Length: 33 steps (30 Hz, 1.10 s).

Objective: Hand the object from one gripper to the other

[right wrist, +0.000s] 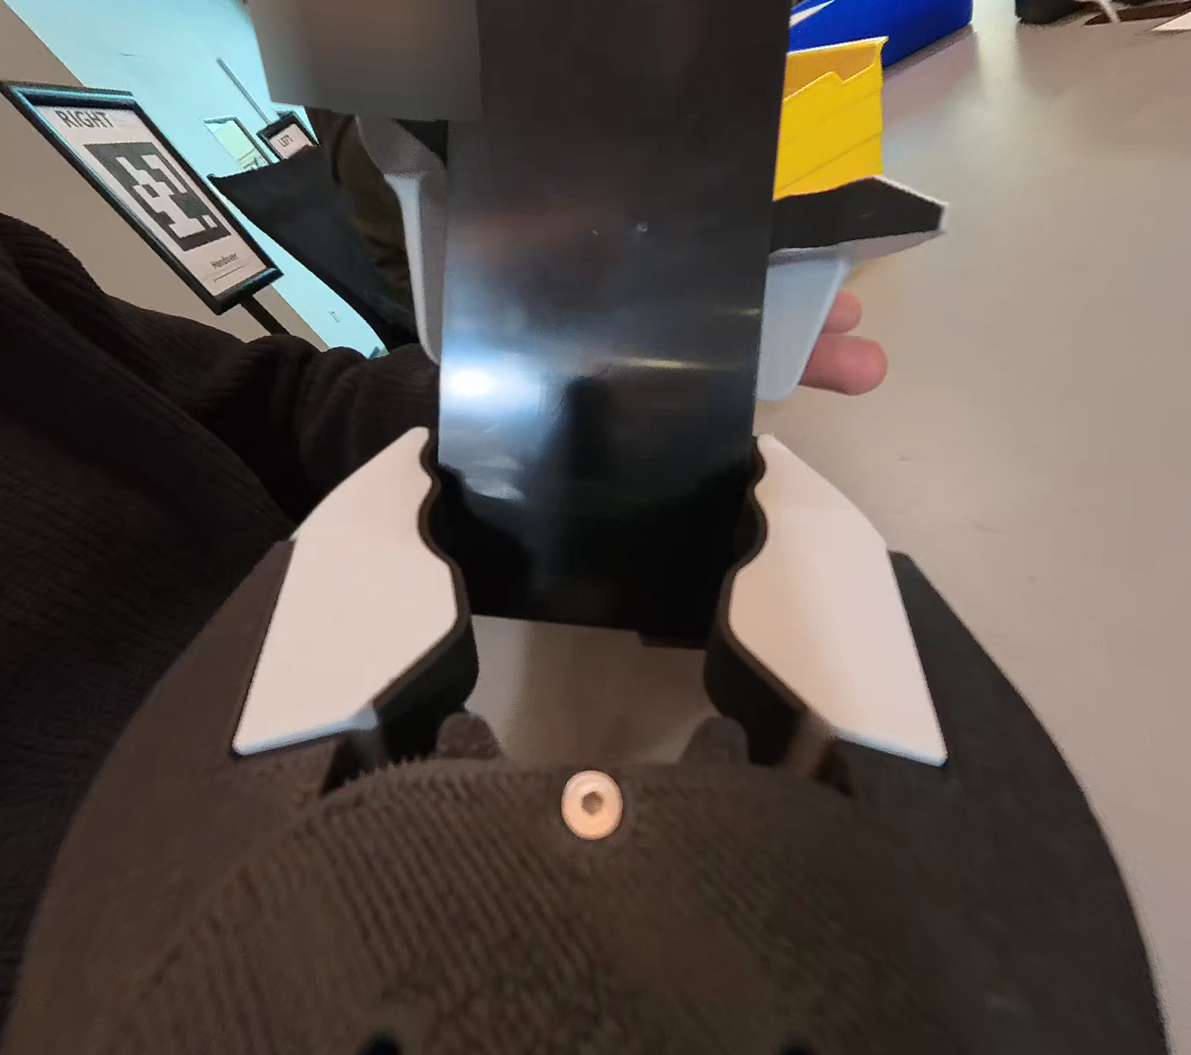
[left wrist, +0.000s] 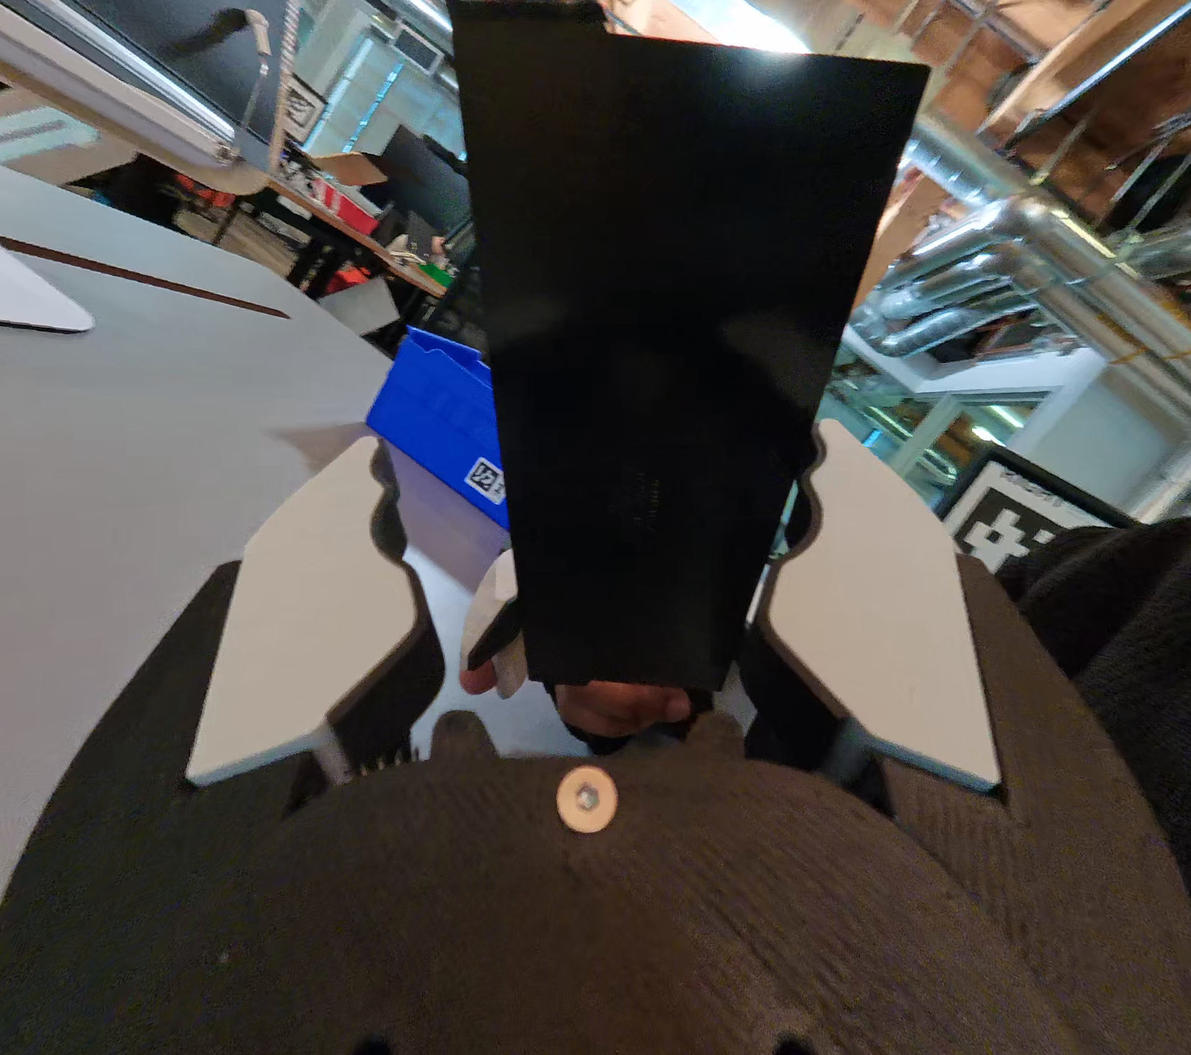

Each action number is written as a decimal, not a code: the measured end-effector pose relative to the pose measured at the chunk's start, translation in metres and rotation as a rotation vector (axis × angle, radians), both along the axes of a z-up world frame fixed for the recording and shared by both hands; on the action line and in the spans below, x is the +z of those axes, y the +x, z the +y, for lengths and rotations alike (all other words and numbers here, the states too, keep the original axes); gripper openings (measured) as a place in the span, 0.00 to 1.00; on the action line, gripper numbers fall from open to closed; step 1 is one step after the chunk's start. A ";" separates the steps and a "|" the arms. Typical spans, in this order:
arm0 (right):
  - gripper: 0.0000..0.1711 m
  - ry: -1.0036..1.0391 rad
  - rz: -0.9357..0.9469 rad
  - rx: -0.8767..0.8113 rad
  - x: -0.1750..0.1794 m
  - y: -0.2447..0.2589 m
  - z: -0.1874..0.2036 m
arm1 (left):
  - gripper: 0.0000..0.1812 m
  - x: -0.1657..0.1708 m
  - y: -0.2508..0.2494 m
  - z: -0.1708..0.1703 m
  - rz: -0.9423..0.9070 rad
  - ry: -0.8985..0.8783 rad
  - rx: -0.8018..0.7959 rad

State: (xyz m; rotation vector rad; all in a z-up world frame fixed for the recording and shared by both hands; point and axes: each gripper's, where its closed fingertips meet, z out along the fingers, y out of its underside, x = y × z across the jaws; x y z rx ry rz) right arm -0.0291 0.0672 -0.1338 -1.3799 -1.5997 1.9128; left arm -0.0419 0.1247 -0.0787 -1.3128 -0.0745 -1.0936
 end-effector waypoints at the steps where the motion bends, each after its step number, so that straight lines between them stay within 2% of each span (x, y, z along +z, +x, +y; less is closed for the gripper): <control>1: 0.52 -0.010 -0.003 0.005 0.000 0.000 -0.001 | 0.62 0.001 0.002 -0.002 -0.007 0.009 -0.026; 3: 0.52 -0.022 -0.015 0.012 -0.002 0.000 0.000 | 0.50 0.005 0.007 -0.007 -0.013 0.044 -0.070; 10: 0.52 -0.017 0.011 -0.014 -0.002 -0.002 0.003 | 0.50 0.007 0.006 -0.006 0.028 0.049 -0.030; 13: 0.59 0.018 0.025 -0.124 -0.005 -0.008 0.023 | 0.50 0.005 -0.009 -0.003 0.021 0.028 0.047; 15: 0.60 0.066 0.055 -0.231 -0.002 -0.009 0.044 | 0.50 -0.002 -0.032 0.004 0.016 -0.027 0.177; 19: 0.55 0.241 0.102 -0.414 0.005 -0.006 0.076 | 0.50 -0.020 -0.075 0.006 0.024 -0.139 0.430; 23: 0.46 0.580 0.149 -0.520 0.008 -0.005 0.073 | 0.50 -0.028 -0.090 0.003 0.022 -0.186 0.561; 28: 0.42 0.873 0.143 -0.538 -0.005 -0.016 0.046 | 0.50 -0.033 -0.080 0.003 -0.010 -0.196 0.585; 33: 0.36 0.917 0.031 -0.551 -0.022 -0.021 0.049 | 0.50 -0.030 -0.052 0.005 0.030 -0.171 0.536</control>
